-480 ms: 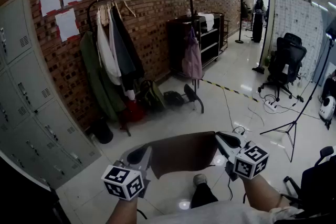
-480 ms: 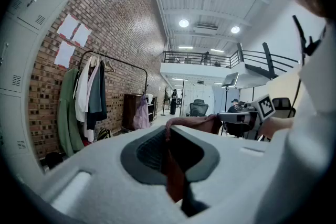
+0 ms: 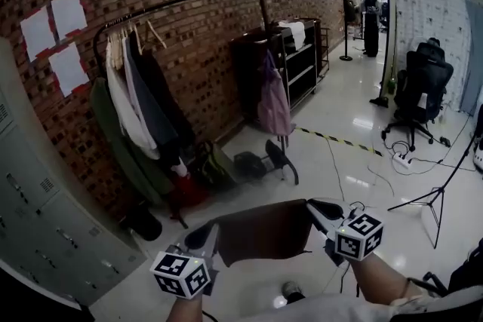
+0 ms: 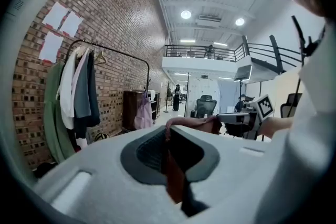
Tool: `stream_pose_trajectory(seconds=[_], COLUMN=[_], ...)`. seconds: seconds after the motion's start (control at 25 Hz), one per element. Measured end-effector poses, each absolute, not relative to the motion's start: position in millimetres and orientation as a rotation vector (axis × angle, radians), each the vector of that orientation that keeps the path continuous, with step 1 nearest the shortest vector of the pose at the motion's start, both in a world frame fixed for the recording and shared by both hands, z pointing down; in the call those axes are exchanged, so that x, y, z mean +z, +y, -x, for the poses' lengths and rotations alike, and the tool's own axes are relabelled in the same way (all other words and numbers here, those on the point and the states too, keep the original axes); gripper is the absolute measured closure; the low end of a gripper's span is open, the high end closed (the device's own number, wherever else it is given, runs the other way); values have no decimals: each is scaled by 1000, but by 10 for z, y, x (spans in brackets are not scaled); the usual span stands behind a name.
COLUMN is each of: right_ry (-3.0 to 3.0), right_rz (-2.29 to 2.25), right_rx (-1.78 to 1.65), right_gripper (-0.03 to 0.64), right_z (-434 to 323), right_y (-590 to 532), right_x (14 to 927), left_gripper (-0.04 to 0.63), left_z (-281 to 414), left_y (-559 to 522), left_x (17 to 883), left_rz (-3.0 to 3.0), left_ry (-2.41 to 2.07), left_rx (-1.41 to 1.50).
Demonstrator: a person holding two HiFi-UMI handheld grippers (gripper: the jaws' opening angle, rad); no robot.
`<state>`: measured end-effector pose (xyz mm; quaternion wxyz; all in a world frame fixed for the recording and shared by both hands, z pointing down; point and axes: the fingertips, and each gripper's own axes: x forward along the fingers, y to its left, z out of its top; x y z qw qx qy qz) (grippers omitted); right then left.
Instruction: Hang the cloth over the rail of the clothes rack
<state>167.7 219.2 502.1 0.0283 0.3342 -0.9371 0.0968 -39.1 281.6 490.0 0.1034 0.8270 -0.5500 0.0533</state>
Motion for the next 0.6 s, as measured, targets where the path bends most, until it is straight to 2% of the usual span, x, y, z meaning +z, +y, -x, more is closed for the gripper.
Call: stream_pose_trajectory(seconds=[0.28,0.6], right_ry=[-2879,-2867], right_rz=[-1009,-1007], right_rx=[216,60], right_gripper=[600,600], right_z=[-1686,-1622], right_y=[374,-549], right_x=[4843,4639], left_gripper=[580,580], left_z=[320,442], left_y=[968,122], left_x=[4782,4556], left_rz=[-2442,-2445], left_ry=[-1647,-1721], left_rx=[174,198])
